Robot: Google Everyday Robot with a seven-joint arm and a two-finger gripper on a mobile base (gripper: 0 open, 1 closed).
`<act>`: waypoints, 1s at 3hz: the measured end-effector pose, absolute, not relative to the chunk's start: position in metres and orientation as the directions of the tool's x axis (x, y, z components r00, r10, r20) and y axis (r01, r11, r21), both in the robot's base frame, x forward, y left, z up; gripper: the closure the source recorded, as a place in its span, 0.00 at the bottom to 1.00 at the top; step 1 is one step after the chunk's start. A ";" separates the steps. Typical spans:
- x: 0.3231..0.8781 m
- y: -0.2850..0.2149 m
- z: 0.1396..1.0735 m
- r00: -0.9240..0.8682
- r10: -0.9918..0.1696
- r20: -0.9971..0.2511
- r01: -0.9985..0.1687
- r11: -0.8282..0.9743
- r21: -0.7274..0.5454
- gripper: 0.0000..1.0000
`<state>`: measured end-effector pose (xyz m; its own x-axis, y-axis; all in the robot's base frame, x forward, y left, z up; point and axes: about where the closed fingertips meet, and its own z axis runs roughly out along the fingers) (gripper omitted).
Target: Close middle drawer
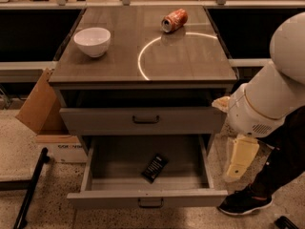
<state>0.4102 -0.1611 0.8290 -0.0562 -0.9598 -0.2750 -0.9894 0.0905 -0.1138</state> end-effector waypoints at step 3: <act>0.391 -0.120 0.766 -0.035 -0.936 -0.351 -0.999 0.039 -0.004 0.00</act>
Offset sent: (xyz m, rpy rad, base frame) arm -0.0121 0.0434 -0.0412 0.0373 0.1114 0.0848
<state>0.3910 -0.1201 0.7655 -0.0347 -0.9357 -0.3511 -0.9992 0.0388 -0.0045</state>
